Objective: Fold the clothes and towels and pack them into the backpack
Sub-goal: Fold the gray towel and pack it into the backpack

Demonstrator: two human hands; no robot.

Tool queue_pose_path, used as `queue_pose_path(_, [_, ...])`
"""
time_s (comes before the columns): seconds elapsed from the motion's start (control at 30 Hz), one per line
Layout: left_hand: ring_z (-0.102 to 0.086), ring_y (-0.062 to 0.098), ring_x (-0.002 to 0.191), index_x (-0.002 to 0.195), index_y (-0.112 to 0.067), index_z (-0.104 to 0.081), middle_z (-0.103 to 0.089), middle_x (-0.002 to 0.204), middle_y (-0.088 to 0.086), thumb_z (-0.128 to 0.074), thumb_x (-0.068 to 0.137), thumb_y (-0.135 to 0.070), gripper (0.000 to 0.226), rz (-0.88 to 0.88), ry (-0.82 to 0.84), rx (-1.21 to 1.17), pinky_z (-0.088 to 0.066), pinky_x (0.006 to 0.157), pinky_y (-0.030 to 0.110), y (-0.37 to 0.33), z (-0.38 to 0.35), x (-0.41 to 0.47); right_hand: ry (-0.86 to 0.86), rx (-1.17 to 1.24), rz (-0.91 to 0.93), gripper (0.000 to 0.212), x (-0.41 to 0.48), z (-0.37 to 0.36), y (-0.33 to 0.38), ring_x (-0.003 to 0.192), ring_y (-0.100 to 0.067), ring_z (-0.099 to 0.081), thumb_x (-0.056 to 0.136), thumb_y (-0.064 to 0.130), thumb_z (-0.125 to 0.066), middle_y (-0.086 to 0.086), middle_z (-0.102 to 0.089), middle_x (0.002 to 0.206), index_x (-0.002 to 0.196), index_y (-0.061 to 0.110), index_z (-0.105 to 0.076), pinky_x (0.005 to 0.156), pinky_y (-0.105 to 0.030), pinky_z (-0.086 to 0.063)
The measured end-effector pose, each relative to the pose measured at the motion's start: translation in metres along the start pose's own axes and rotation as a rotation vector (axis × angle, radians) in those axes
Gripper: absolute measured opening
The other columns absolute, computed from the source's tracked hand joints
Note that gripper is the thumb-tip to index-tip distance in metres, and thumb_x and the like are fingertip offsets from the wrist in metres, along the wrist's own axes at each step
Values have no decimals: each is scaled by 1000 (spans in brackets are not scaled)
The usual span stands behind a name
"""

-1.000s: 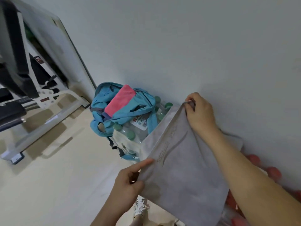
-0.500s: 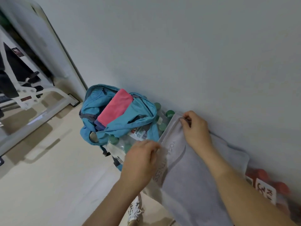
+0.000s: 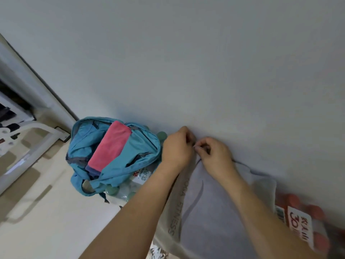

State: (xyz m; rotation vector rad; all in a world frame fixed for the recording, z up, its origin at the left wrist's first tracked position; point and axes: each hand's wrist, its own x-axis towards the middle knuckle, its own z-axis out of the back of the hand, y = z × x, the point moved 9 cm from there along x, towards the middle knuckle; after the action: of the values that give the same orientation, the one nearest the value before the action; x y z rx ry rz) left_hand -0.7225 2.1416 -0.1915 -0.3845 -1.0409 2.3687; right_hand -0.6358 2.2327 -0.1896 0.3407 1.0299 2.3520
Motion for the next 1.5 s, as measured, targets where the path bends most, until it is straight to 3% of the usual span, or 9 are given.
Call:
queue_pose_path(0.1, [-58, 5, 67, 75, -25, -52, -61, 71, -10, -69, 76, -12, 21, 93, -49, -247, -44, 61, 15, 3, 14, -10, 27, 111, 27, 11, -5, 6, 7, 95, -11, -60, 83, 6, -68, 4, -66, 101, 83, 17, -65, 83, -11, -41])
queue_pose_path(0.17, [-60, 5, 65, 75, -24, -56, -64, 70, -7, -73, 76, -12, 20, 125, -26, -393, -46, 62, 17, 3, 17, -15, 37, 151, 51, 14, -9, 12, 14, 103, -8, -58, 83, 6, -68, 6, -65, 110, 81, 19, -63, 92, -18, -42])
queue_pose_path(0.37, [-59, -1, 63, 84, -16, -68, -66, 71, -5, -67, 83, -4, 12, 111, 104, -553, -45, 63, 16, -8, 22, -26, -19, 112, 107, 7, -11, 30, 26, 86, -6, -57, 81, 10, -71, 5, -66, 87, 84, 15, -67, 77, -12, -41])
queue_pose_path(0.63, [-67, 11, 73, 82, -13, -69, -71, 77, 2, -76, 77, -7, 10, 81, 71, -521, -55, 71, 22, -19, 34, -39, 20, 190, 103, 11, -15, 38, 35, 72, 10, -57, 81, 7, -72, 17, -64, 77, 82, 17, -68, 65, -3, -38])
queue_pose_path(0.87, [-64, 4, 71, 79, -23, -68, -67, 72, -10, -69, 82, -3, 20, -23, 53, -425, -49, 68, 15, -37, 45, -54, 395, 101, 140, 11, -26, 35, 30, 73, 4, -57, 77, 18, -78, 10, -68, 78, 82, 22, -69, 67, -13, -40])
queue_pose_path(1.0, [-65, 8, 77, 94, -24, -67, -68, 82, -5, -72, 81, -9, 21, -56, 82, -452, -53, 73, 20, -47, 50, -68, 310, 75, 182, 11, -31, 56, 44, 68, 5, -57, 75, 19, -79, 11, -69, 75, 77, 27, -72, 62, -10, -38])
queue_pose_path(1.27, [-64, -4, 67, 72, -29, -67, -69, 71, -17, -76, 75, -3, 27, -141, -103, -387, -47, 67, 9, -80, 74, -103, 317, 17, 361, 7, -59, 78, 70, 79, -5, -61, 78, 24, -77, 12, -67, 81, 83, 24, -73, 74, -27, -48])
queue_pose_path(1.4, [-63, -6, 67, 71, -26, -69, -69, 69, -21, -73, 75, 4, 31, -213, -168, -344, -47, 70, 8, -99, 99, -121, 492, -268, 415, 32, -75, 85, 45, 72, -12, -54, 78, 43, -72, 15, -51, 70, 60, 35, -48, 70, -35, -44])
queue_pose_path(1.5, [-62, -6, 63, 70, -23, -68, -68, 64, -20, -71, 76, 7, 30, -191, -241, -366, -48, 67, 8, -105, 125, -133, 541, -557, 416, 32, -87, 98, 12, 80, -15, -58, 77, 57, -64, 11, -57, 79, 70, 27, -58, 78, -36, -46])
